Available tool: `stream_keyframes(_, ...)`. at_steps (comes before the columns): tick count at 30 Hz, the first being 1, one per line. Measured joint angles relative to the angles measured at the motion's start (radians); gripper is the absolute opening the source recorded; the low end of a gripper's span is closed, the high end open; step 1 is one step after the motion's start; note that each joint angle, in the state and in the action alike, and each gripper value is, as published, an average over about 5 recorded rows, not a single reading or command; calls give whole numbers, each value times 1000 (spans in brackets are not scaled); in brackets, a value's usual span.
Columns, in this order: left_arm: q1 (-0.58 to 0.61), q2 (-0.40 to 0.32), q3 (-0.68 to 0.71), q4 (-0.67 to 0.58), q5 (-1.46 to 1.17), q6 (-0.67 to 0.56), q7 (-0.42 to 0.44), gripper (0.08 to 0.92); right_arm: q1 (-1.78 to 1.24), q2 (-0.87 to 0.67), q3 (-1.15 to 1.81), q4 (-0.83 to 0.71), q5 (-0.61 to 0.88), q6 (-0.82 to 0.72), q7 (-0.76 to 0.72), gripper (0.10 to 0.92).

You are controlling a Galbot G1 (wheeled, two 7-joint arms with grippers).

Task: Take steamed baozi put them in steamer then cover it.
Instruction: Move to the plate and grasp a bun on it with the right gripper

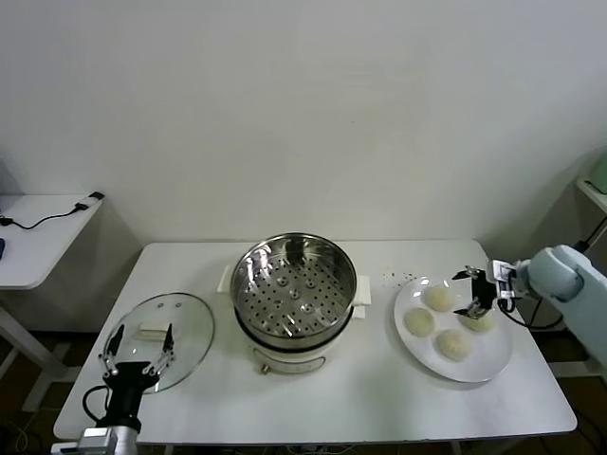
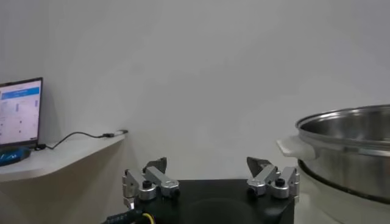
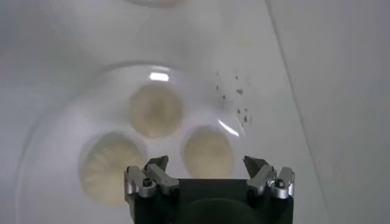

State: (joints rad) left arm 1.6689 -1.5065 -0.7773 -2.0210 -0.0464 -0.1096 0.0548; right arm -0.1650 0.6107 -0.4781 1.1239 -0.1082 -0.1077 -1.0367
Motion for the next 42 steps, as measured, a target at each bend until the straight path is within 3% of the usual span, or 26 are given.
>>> stream_keyframes(14,-13,7,-25,30,-4,7,0,823,165,211,-229,-293,-53,53,-62,823)
stream_keyframes(30,-15,8,-32,48,-3,5,0,823,191,349,-256,-473,-119,98,-86,818)
stream_keyframes(42,-11,9,-36,51,-1,1,2,823,199,377,-252,-509,-133,116,-102,712)
